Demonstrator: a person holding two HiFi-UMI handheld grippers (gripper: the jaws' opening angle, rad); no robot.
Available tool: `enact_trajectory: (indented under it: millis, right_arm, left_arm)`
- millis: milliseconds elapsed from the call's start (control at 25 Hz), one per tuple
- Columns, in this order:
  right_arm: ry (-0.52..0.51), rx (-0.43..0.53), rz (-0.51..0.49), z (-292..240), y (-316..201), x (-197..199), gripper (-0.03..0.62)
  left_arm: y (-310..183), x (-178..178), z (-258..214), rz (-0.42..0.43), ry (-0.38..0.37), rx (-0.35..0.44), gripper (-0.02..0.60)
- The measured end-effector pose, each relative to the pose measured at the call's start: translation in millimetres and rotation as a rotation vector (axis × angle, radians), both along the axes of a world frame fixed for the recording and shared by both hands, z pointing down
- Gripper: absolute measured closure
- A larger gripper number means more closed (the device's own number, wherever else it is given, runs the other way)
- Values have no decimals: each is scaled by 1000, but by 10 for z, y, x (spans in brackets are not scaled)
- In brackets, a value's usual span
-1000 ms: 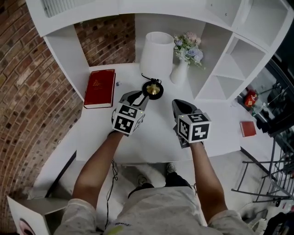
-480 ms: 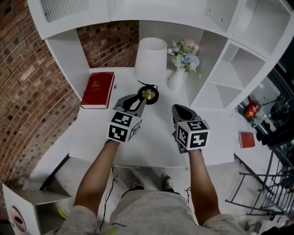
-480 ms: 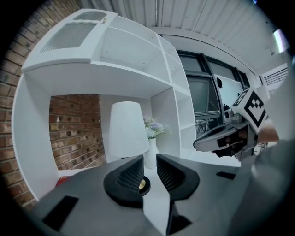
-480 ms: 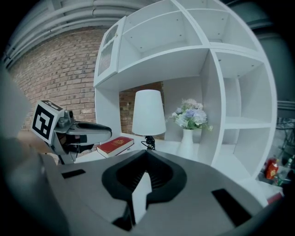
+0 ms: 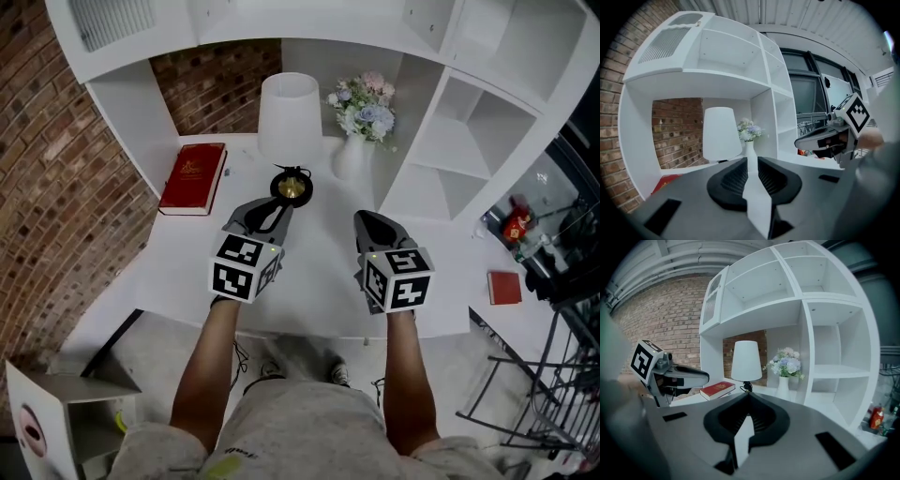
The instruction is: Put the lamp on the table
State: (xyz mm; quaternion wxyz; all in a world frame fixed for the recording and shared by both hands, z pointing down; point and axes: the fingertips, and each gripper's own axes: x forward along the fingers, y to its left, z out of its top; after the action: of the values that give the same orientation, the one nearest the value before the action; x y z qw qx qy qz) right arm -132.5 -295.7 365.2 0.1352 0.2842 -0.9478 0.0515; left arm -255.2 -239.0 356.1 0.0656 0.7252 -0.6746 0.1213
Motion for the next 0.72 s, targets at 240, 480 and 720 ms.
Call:
enact_trajectory:
  millis: [240,480,720]
  right_arm:
    - [-34,4,2,-137,-17,178,591]
    - [-24,27,-40,-192,32,240,591]
    - [-13,63,-72,-214,95,232,591]
  left_arm:
    - [5,93,-140,-35,4,18,541]
    - [17,144,-153,-62,-27,12,580]
    - [24,238,-52,-56,-70,2,583]
